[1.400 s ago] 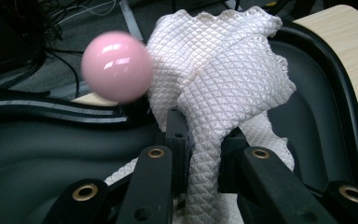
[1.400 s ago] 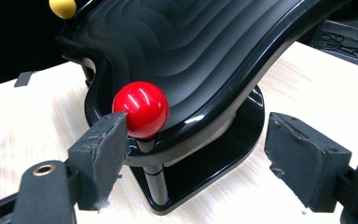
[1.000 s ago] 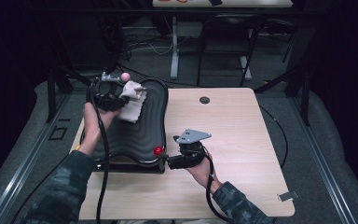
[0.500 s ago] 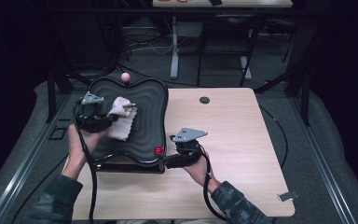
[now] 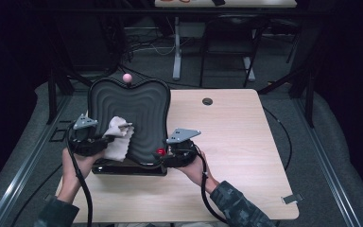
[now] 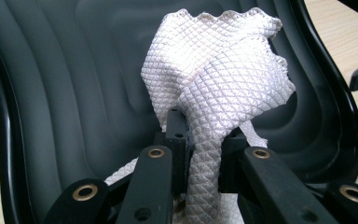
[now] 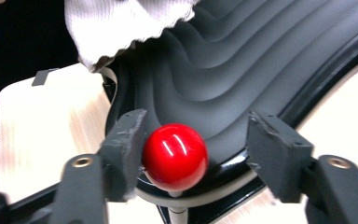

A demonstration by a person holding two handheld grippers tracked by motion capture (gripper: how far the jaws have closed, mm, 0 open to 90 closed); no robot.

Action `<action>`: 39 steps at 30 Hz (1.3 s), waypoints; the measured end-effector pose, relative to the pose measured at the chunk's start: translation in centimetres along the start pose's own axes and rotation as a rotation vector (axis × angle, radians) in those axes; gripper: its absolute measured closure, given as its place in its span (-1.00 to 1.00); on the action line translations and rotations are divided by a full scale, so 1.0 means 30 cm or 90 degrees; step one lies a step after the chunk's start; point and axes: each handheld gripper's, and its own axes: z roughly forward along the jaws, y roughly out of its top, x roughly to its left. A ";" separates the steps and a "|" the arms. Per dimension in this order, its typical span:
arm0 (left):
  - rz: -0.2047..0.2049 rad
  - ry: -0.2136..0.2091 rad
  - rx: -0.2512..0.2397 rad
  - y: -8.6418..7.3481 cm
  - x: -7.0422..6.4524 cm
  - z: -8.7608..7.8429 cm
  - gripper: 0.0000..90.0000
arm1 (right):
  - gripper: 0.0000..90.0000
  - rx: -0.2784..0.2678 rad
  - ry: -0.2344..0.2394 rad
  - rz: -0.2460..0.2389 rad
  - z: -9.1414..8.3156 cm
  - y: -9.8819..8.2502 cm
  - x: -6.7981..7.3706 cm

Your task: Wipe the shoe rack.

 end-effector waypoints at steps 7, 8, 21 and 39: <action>-0.013 -0.005 0.002 -0.063 -0.008 -0.013 0.76 | 0.33 0.015 -0.019 -0.009 0.018 0.006 0.011; -0.014 -0.004 0.004 -0.070 -0.012 -0.014 0.76 | 0.33 0.015 -0.023 -0.009 0.018 0.006 0.010; -0.016 -0.022 0.036 -0.172 -0.050 -0.014 0.76 | 0.34 0.001 -0.083 0.018 0.062 0.018 0.039; 0.006 -0.041 0.119 -0.294 -0.172 0.165 0.76 | 0.35 -0.012 -0.053 0.016 0.038 0.032 0.011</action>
